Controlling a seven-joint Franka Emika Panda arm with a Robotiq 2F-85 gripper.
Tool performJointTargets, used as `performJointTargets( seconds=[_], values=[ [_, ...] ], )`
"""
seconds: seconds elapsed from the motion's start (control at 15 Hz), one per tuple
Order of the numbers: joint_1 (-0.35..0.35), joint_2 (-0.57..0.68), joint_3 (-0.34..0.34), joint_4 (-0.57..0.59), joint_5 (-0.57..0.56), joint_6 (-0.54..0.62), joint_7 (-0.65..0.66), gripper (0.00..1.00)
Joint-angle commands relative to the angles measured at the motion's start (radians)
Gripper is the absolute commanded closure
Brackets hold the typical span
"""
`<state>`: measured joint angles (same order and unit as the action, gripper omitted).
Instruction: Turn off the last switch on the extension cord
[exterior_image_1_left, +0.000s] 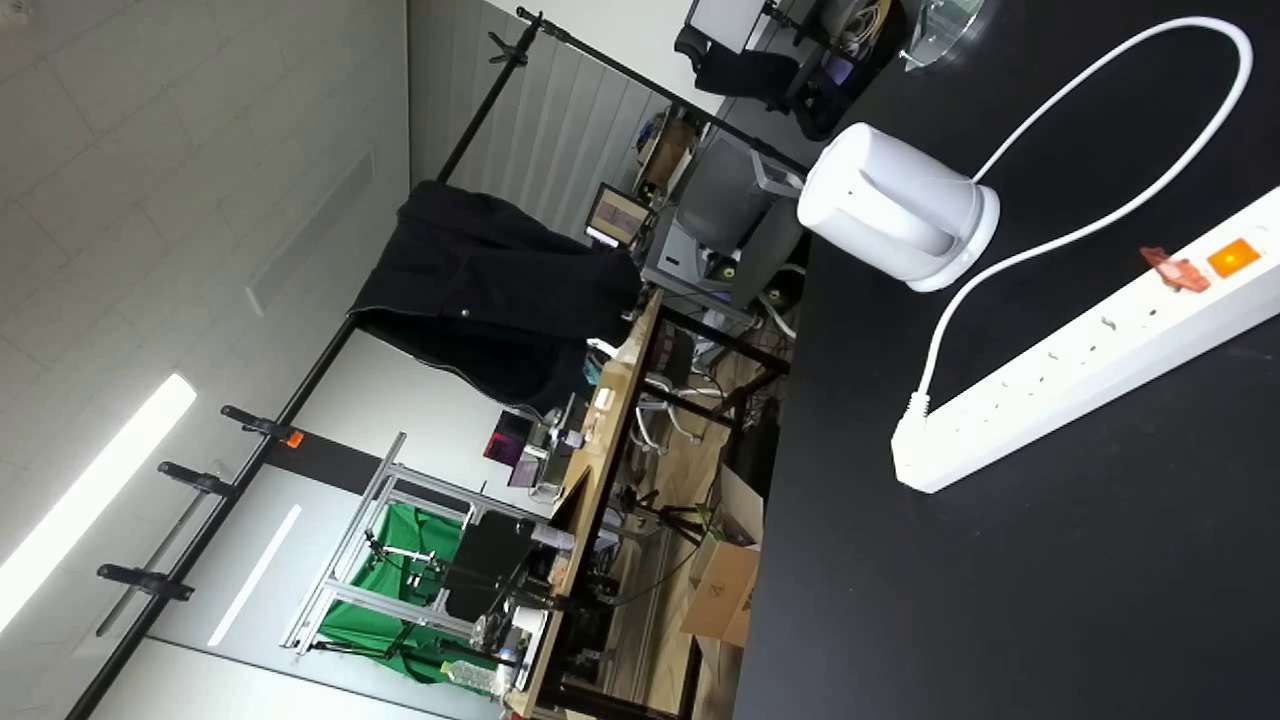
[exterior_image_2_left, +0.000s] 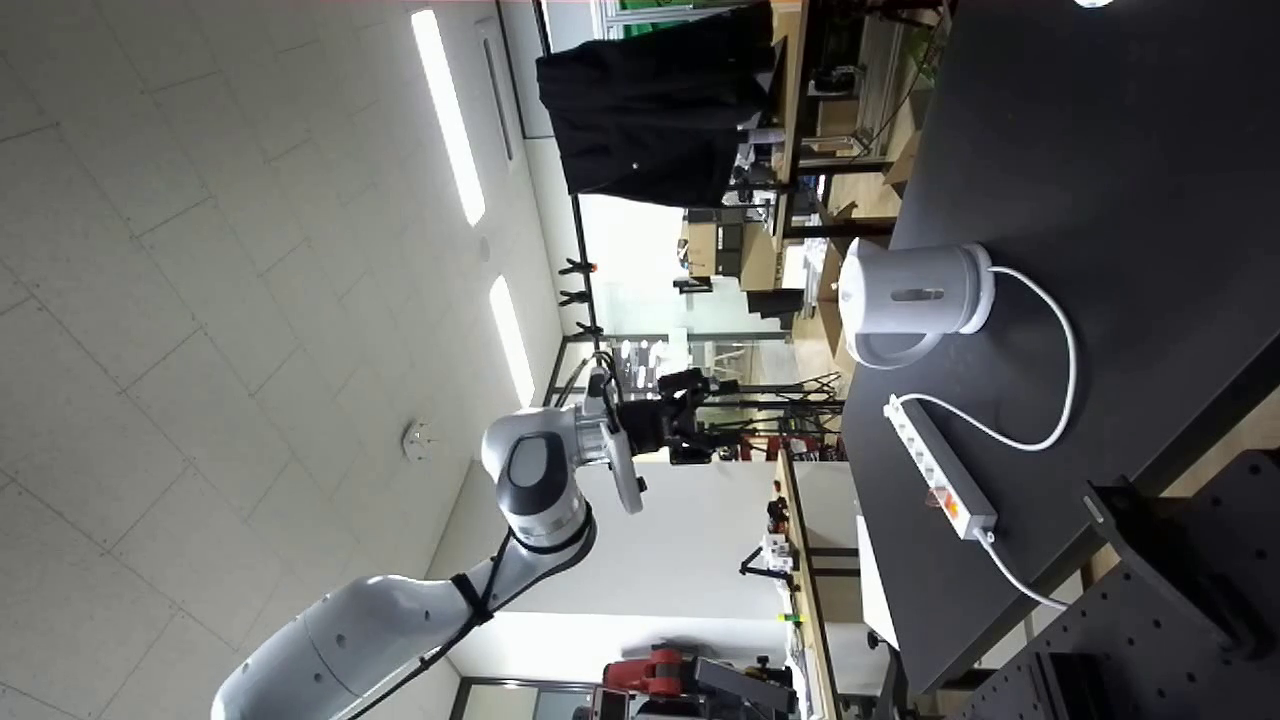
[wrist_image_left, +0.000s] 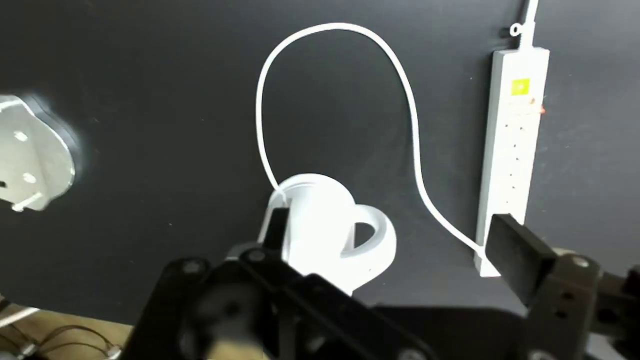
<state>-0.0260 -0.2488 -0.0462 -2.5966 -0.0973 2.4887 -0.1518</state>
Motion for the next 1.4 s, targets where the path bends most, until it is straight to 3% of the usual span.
performJointTargets(
  seconds=[0.0,0.07,0.67,0.87,1.0,1.07,1.13,1.33],
  values=[
    [0.060,0.052,-0.012,0.020,0.067,-0.029,-0.165,0.00],
    [0.038,0.024,0.002,-0.006,0.038,0.004,-0.092,0.00],
    [0.051,0.051,0.000,0.002,0.058,-0.009,-0.154,0.00],
    [0.089,0.089,-0.003,-0.043,0.168,0.125,-0.205,0.00],
    [0.131,0.136,-0.007,-0.060,0.302,0.215,-0.270,0.00],
    [0.152,0.166,-0.006,-0.063,0.378,0.255,-0.310,0.04],
    [0.169,0.198,0.001,-0.060,0.445,0.286,-0.349,0.26],
    [0.182,0.295,0.046,-0.022,0.630,0.303,-0.455,0.36]
  ],
)
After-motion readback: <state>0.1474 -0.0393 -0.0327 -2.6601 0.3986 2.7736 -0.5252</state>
